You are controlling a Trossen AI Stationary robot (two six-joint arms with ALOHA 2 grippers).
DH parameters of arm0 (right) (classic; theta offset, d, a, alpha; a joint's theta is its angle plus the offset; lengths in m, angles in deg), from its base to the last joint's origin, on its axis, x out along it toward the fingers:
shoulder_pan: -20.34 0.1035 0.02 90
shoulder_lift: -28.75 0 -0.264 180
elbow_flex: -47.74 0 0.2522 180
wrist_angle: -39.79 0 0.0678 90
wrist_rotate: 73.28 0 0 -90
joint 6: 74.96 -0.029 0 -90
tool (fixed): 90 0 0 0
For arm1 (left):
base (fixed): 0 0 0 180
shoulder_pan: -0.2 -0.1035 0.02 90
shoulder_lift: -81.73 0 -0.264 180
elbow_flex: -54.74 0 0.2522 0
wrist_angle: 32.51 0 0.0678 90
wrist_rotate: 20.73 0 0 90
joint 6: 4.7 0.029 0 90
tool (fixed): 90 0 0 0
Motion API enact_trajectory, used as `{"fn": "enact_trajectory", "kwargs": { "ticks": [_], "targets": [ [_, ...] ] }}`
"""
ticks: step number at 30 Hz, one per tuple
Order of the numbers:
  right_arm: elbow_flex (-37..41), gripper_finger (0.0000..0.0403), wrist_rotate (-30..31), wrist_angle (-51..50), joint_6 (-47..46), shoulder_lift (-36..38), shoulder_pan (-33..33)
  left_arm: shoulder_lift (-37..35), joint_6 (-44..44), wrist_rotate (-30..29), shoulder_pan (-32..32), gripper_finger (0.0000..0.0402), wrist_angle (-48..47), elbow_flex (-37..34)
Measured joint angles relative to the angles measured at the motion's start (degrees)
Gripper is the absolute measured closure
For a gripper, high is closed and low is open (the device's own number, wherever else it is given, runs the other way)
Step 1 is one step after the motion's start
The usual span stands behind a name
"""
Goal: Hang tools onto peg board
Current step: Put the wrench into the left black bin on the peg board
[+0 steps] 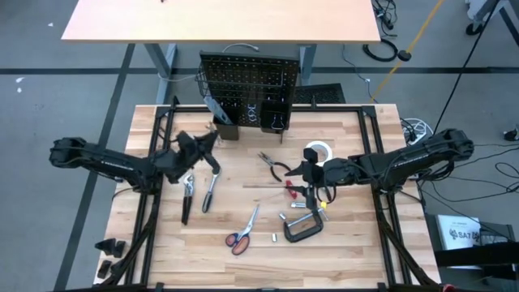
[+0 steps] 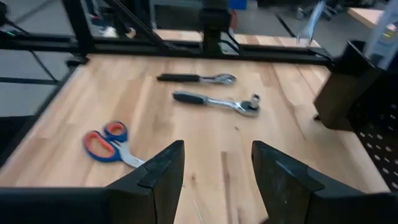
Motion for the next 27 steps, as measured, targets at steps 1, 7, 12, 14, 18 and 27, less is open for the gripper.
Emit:
{"fn": "enact_trajectory", "kwargs": {
  "ticks": [1, 7, 12, 14, 18, 27],
  "targets": [
    [0.0, 0.0221, 0.1, 0.1, -0.3, -0.3, 0.0, 0.0, 0.0, -0.5, -1.0, 0.0401, 1.4, 0.0],
    [0.0, 0.0221, 0.1, 0.2, -1.7, -1.9, 0.0, 0.0, -7.5, -2.5, -8.1, 0.0401, 4.5, 0.0],
    [0.0, 0.0221, 0.1, 0.3, -2.1, -2.6, 0.0, 0.3, -16.4, -2.7, -13.6, 0.0402, 4.4, 0.0],
    [0.0, 0.0221, 0.1, 0.4, -2.3, -2.8, 0.0, 1.0, -18.6, -1.9, -14.8, 0.0401, 5.4, 0.0],
    [0.0, 0.0221, 0.1, 0.7, -2.3, -2.8, 0.0, 4.1, -18.2, -0.6, -15.3, 0.0402, 9.3, 0.6],
    [0.0, 0.0221, 0.1, 3.2, -2.2, -2.8, 0.0, 17.0, -11.8, -4.0, -15.6, 0.0402, 20.2, 3.8]
  ]
}}
